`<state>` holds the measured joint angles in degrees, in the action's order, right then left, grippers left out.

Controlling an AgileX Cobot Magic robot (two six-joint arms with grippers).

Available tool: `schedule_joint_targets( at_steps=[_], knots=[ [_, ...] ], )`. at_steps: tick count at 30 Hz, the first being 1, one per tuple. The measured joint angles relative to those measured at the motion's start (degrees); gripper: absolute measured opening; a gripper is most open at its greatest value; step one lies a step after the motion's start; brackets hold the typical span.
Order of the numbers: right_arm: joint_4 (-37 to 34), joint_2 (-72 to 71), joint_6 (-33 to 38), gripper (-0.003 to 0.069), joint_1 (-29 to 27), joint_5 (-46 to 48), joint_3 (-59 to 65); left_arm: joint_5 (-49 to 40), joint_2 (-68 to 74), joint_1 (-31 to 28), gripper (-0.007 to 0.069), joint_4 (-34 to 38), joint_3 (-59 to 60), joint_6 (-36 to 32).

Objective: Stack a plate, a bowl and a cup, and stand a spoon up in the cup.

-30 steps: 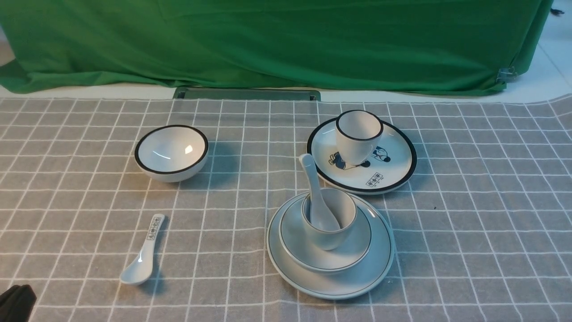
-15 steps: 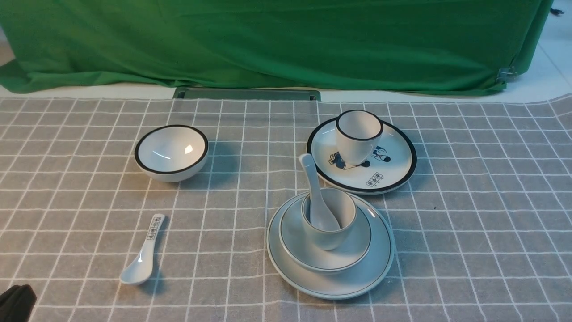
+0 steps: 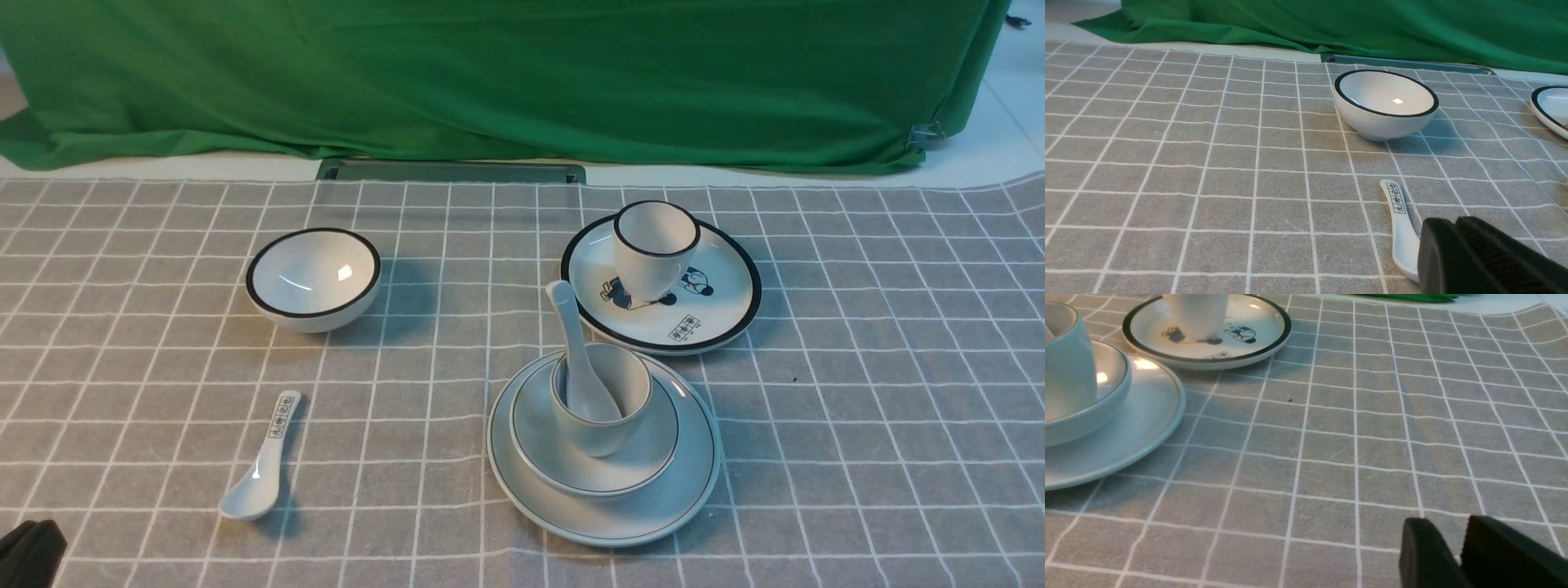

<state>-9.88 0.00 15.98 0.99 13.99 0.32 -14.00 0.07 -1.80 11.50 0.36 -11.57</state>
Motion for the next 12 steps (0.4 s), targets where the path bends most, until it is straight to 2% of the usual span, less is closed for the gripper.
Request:
schedule_joint_targets(
  at_steps=[12],
  knots=[
    [0.00,0.00,0.00,0.0214,0.00,0.00,0.00,0.00,0.00,0.00,0.0013,0.00,0.00,0.11]
  ],
)
